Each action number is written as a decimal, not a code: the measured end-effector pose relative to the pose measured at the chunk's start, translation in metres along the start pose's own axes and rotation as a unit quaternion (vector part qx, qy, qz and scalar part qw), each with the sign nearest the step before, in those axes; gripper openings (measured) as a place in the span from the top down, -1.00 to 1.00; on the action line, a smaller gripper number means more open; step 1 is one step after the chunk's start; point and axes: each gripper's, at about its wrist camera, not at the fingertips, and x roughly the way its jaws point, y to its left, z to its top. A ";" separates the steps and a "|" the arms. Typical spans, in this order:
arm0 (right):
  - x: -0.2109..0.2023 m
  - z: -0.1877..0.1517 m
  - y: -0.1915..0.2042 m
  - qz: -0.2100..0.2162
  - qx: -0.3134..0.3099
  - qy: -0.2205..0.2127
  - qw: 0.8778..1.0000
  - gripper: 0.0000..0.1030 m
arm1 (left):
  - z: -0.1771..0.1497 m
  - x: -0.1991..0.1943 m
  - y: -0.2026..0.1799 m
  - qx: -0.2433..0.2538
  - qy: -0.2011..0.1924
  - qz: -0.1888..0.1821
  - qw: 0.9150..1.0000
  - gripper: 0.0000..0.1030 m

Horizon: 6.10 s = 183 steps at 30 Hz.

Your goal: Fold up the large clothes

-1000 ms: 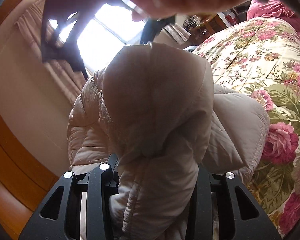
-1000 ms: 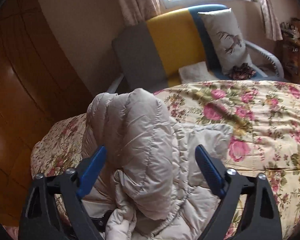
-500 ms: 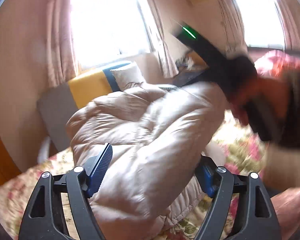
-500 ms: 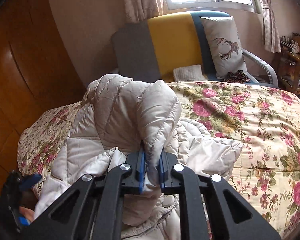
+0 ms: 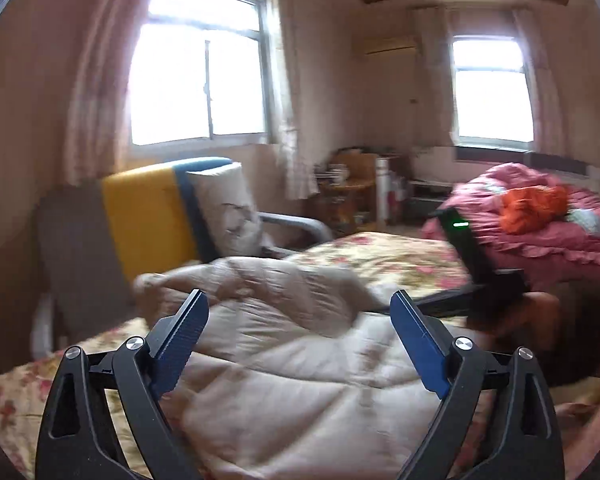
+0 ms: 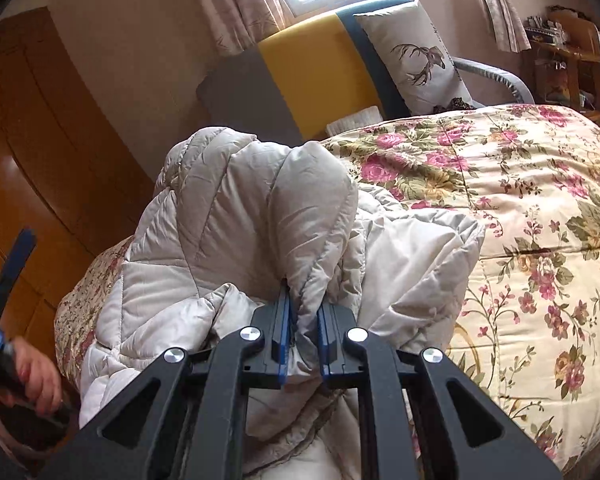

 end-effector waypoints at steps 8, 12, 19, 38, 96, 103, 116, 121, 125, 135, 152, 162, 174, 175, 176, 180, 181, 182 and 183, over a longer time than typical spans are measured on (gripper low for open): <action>-0.048 0.002 -0.032 -0.013 0.100 -0.065 0.993 -0.32 | -0.048 0.083 0.046 -0.119 0.105 0.094 0.983 -0.67; -0.018 0.007 -0.067 -0.042 0.171 -0.005 0.984 -0.29 | -0.054 0.079 0.029 -0.068 0.082 0.081 0.991 -0.67; 0.045 0.046 -0.006 0.110 0.048 0.003 0.993 0.64 | -0.054 0.068 0.024 -0.052 0.046 0.090 0.994 -0.67; 0.101 0.017 -0.076 0.140 0.153 -0.002 0.978 0.67 | -0.037 0.159 -0.052 0.085 0.131 -0.008 0.988 -0.67; 0.133 0.052 -0.046 -0.285 -0.052 -0.001 0.957 0.48 | -0.053 0.343 0.049 -0.006 0.303 0.199 0.932 -0.94; 0.130 0.050 -0.043 -0.278 -0.067 -0.010 0.958 0.47 | -0.034 0.288 0.040 -0.013 0.275 0.180 0.944 -0.92; 0.075 0.059 -0.038 -0.260 -0.071 -0.054 0.961 -0.29 | -0.055 0.189 -0.038 0.008 0.216 0.140 0.966 -0.92; 0.027 0.057 -0.007 -0.239 -0.058 -0.091 0.965 -0.50 | -0.056 0.189 -0.044 0.016 0.213 0.146 0.966 -0.92; 0.041 0.040 0.013 -0.212 -0.064 -0.078 0.972 -0.50 | -0.057 0.187 -0.045 0.014 0.209 0.147 0.967 -0.93; 0.061 -0.001 -0.026 -0.244 -0.003 -0.066 0.967 -0.57 | -0.061 0.165 -0.006 -0.110 0.237 0.124 0.957 -0.94; 0.051 0.002 -0.031 -0.221 0.041 -0.059 0.973 -0.96 | -0.073 0.119 0.015 -0.162 0.198 0.119 0.959 -0.94; 0.024 0.001 -0.005 -0.201 0.024 -0.041 0.978 -0.96 | -0.087 0.103 0.030 -0.206 0.197 0.079 0.955 -0.94; 0.023 -0.010 -0.006 -0.174 0.020 0.013 0.985 -0.96 | -0.093 0.096 0.055 -0.268 0.199 0.052 0.941 -0.94; 0.025 -0.011 -0.008 -0.169 0.026 0.016 0.985 -0.96 | -0.093 0.096 0.056 -0.273 0.199 0.046 0.940 -0.94; 0.026 -0.012 -0.010 -0.163 0.033 0.019 0.986 -0.96 | -0.095 0.097 0.057 -0.278 0.201 0.038 0.939 -0.94; 0.030 -0.015 -0.017 -0.139 0.057 0.027 0.988 -0.97 | -0.101 0.102 0.059 -0.302 0.211 0.006 0.930 -0.94; 0.030 -0.015 -0.019 -0.133 0.061 0.028 0.989 -0.97 | -0.103 0.103 0.060 -0.311 0.214 -0.005 0.926 -0.94; 0.031 -0.015 -0.022 -0.126 0.065 0.030 0.989 -0.97 | -0.105 0.105 0.060 -0.321 0.218 -0.019 0.922 -0.94; 0.031 -0.015 -0.024 -0.121 0.069 0.031 0.990 -0.97 | -0.107 0.107 0.060 -0.330 0.222 -0.033 0.917 -0.94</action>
